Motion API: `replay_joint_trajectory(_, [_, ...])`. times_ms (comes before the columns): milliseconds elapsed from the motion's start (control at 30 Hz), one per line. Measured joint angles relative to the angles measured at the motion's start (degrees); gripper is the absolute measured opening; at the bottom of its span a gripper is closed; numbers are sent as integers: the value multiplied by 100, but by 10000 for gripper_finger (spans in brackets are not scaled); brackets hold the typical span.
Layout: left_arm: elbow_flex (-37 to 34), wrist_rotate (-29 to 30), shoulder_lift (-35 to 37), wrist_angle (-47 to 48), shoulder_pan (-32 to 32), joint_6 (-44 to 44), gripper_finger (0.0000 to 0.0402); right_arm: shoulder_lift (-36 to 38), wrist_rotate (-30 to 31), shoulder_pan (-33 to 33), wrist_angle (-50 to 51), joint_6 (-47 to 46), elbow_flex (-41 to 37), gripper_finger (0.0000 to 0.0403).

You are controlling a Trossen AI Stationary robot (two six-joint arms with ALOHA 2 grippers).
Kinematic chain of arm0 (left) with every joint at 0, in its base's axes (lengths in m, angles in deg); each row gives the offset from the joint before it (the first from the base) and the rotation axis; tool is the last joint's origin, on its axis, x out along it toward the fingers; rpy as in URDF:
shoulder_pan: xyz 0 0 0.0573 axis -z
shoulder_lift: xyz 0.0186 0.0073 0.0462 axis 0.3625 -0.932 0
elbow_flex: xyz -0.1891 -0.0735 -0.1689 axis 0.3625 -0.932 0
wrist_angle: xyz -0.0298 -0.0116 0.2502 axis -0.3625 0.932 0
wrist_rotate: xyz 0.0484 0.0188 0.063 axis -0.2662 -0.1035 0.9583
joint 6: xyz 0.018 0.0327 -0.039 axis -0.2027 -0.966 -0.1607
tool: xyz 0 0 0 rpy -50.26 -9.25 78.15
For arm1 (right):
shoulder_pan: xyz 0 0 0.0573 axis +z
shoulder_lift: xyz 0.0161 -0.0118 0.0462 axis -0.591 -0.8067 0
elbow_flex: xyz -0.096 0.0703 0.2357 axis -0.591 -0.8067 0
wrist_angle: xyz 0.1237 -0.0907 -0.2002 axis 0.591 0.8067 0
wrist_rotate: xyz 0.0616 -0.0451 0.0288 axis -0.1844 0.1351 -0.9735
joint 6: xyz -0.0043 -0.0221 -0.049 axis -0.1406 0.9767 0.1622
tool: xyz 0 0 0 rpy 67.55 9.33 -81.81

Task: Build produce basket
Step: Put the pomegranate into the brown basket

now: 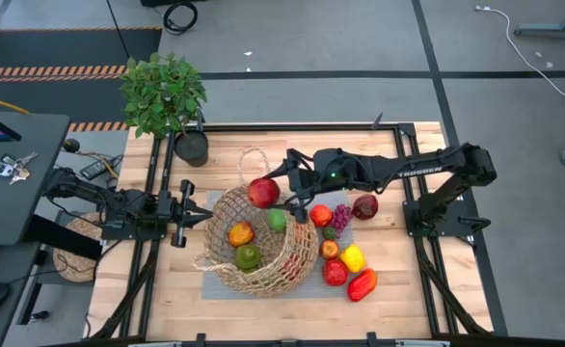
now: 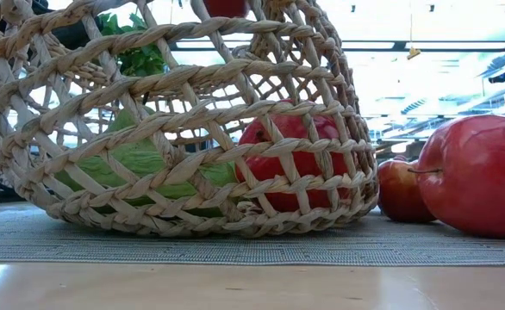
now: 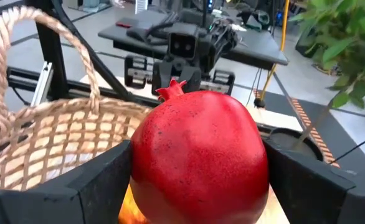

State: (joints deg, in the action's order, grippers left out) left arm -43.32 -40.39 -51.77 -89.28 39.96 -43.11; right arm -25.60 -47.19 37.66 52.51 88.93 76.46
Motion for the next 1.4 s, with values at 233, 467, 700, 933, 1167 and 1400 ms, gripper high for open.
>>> replay_joint_trajectory(233, [0, 0, 1, 0, 0, 0, 31, -9, 0, 9, -214, -24, -228, 350])
replay_joint_trajectory(467, [-1, 1, 1, 0, 0, 2, 31, -9, 0, 9, -219, 4, -256, 350])
replay_joint_trajectory(700, [-1, 0, 1, 0, 0, 0, 34, -9, 0, -8, -215, 18, -256, 350])
replay_joint_trajectory(933, [0, 0, 0, 0, 0, 0, 29, -9, 129, -15, -157, 20, -256, 350])
replay_joint_trajectory(1167, [-2, 1, 1, 0, 2, 0, 36, -9, 136, -15, -159, 20, -256, 350])
replay_joint_trajectory(1400, [-1, 1, 0, 0, 1, 2, 28, -9, 144, -84, -70, 20, -256, 350])
